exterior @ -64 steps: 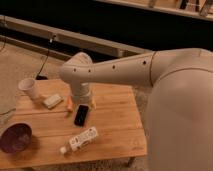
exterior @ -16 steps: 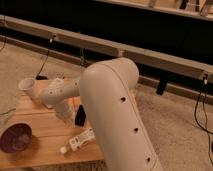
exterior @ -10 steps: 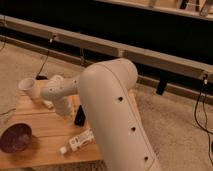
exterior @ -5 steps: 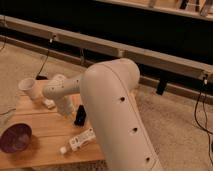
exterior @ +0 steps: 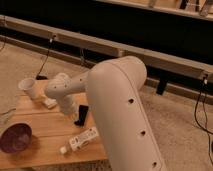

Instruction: Push the eraser across the table

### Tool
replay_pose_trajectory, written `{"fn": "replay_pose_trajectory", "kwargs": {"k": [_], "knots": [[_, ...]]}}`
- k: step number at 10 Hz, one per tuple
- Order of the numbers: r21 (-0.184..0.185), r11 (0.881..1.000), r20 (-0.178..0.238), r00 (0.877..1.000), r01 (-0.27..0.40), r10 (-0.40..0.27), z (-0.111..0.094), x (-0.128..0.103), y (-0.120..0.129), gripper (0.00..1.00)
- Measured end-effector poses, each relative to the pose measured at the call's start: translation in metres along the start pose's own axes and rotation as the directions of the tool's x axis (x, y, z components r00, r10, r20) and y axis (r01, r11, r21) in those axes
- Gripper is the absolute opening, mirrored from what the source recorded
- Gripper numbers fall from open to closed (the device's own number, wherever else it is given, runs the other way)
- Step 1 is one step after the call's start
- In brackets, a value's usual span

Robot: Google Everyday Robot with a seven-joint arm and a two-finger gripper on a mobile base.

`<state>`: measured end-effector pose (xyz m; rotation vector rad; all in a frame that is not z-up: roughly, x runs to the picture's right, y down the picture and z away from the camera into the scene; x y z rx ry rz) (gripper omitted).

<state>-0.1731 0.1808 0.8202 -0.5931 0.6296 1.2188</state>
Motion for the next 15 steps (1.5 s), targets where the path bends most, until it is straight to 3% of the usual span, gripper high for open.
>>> {"fn": "replay_pose_trajectory", "kwargs": {"k": [9,11,15], "knots": [[0.034,0.999,-0.078,0.996,-0.034,0.037,0.030,0.004,-0.006,0.00],[0.043,0.998,-0.080,0.996,-0.047,0.050,0.035,-0.003,-0.009,0.00],[0.072,0.994,-0.049,0.995,-0.084,0.088,0.037,-0.037,-0.027,0.00]]}}
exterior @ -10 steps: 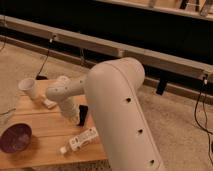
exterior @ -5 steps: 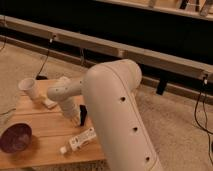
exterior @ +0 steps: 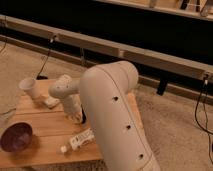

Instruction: Push the eraser across the table

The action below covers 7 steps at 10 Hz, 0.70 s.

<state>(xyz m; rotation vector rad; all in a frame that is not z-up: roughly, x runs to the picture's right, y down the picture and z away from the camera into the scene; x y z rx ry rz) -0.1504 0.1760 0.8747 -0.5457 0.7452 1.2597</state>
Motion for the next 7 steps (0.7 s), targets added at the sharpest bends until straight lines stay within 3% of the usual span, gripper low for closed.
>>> {"fn": "replay_pose_trajectory", "kwargs": {"k": [6,7], "knots": [[0.121,0.988,0.078,0.994,-0.091,0.082,-0.019,-0.061,-0.067,0.00],[0.135,0.982,0.142,0.983,-0.133,0.113,-0.043,-0.086,-0.089,0.00]]}}
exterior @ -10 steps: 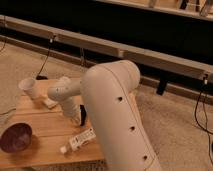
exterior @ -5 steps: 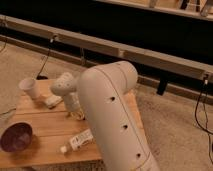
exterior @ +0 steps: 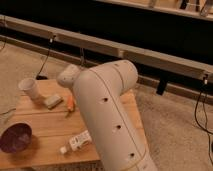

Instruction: Push the eraser across the table

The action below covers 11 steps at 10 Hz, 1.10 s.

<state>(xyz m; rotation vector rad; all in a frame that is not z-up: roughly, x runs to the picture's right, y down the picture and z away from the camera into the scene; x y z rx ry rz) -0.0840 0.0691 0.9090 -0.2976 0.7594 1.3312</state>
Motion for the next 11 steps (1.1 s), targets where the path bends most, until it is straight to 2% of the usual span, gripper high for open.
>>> {"fn": "replay_pose_trajectory", "kwargs": {"k": [1,3,11], "knots": [[-0.010,1.000,0.028,0.999,-0.017,0.017,-0.012,-0.012,-0.008,0.00],[-0.073,0.997,0.079,0.996,-0.036,0.042,-0.047,-0.030,-0.019,0.06],[-0.075,0.997,0.082,0.996,-0.029,0.035,-0.048,-0.030,-0.015,0.06]]}}
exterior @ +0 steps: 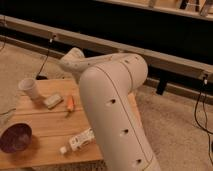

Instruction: Push the eraser across the table

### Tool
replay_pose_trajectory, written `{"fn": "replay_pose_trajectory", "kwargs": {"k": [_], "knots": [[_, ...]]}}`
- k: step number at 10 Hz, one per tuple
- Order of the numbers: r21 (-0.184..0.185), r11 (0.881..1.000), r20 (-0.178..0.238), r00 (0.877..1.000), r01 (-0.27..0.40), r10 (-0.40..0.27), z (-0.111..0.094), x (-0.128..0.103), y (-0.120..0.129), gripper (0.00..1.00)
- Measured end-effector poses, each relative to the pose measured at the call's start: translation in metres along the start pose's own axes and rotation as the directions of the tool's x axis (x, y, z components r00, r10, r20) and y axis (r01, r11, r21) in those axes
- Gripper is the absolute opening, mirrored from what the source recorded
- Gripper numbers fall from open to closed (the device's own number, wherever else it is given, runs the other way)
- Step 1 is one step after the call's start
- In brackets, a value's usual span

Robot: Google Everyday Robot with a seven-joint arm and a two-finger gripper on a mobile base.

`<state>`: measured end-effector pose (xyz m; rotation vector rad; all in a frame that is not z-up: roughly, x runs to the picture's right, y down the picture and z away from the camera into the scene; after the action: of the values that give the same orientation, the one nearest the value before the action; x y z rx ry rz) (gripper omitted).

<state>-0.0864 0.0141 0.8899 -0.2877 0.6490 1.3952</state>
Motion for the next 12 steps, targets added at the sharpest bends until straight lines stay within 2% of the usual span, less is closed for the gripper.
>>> {"fn": "replay_pose_trajectory", "kwargs": {"k": [1,3,7,12], "knots": [[-0.003,1.000,0.002,1.000,0.002,-0.002,0.000,0.001,0.001,0.06],[-0.007,1.000,-0.014,1.000,-0.016,0.016,0.010,0.021,0.001,0.06],[-0.038,0.998,-0.032,0.998,-0.047,0.046,0.025,0.057,-0.003,0.06],[-0.102,0.991,-0.048,0.996,-0.082,0.077,0.048,0.081,0.012,0.06]]}}
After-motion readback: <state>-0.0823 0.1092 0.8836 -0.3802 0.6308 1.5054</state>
